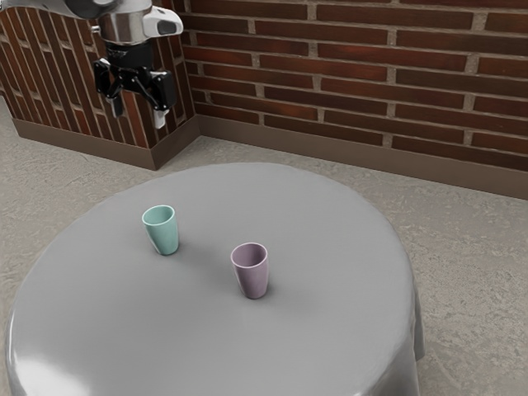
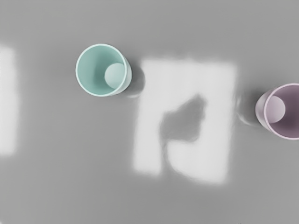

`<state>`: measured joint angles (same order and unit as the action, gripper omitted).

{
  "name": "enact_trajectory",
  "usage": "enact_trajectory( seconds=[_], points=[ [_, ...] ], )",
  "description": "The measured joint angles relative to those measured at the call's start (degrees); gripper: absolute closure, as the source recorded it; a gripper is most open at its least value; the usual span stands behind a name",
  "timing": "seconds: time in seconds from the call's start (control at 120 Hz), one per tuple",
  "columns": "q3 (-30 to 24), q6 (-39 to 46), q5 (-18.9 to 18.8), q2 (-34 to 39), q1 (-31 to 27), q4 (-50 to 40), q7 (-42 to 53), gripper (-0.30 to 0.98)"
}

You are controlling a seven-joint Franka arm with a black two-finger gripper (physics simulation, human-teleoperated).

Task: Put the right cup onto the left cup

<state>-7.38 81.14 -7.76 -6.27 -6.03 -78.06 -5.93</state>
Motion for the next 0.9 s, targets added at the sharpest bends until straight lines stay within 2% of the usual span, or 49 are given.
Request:
enact_trajectory(
  seconds=[0.333, 0.65, 0.9],
  points=[
    [-0.72, 4.63, -0.57, -2.17, 0.19, -2.68, -0.77, 0.00],
    [-7.79, 12.79, -2.57, -2.54, 0.49, -10.88, -4.66, 0.00],
    [-11.43, 19.55, -3.10, -3.65, 0.36, -17.06, -9.43, 0.00]
  ],
)
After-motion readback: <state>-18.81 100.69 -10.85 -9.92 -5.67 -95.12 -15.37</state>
